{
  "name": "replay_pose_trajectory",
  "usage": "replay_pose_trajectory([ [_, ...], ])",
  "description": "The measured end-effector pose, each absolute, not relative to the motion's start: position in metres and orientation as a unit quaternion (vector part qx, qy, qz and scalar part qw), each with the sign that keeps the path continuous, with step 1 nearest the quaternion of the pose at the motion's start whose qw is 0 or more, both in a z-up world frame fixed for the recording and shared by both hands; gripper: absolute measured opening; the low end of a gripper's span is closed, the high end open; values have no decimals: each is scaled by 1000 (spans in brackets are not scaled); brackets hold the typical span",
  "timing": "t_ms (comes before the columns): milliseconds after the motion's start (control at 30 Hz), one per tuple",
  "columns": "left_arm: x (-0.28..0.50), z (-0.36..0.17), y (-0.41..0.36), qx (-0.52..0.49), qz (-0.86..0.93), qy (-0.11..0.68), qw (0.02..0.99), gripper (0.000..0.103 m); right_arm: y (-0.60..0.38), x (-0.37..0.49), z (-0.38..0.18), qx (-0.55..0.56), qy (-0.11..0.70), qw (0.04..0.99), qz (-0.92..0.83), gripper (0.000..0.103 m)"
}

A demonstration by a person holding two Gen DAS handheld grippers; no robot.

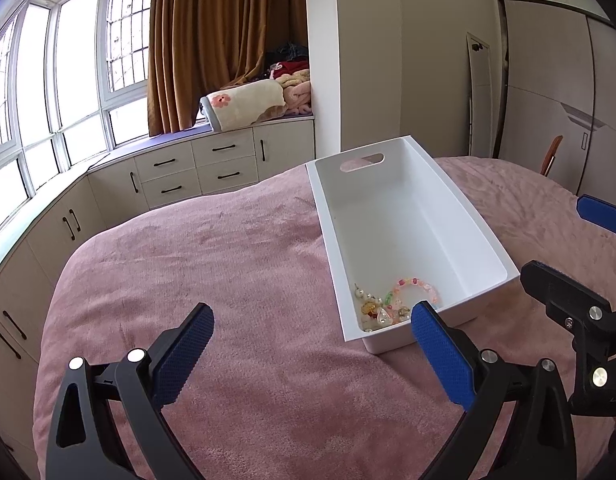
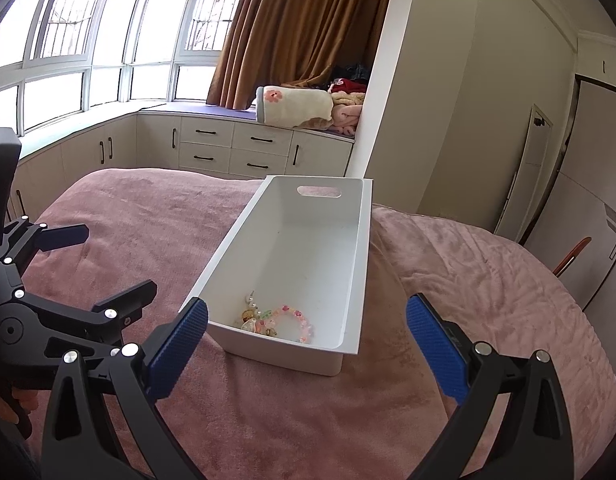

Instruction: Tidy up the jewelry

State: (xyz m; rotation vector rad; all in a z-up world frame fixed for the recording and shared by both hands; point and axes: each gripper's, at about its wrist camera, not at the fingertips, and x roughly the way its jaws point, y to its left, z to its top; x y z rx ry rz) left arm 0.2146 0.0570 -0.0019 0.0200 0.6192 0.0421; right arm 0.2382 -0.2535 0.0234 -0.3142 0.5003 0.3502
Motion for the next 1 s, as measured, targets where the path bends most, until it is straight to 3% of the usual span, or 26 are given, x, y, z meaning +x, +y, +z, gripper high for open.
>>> replay_pose_trajectory([
  [1000,212,-4,60,21,25,302,953,100,-256,236,25,-140,243,944,172,98],
])
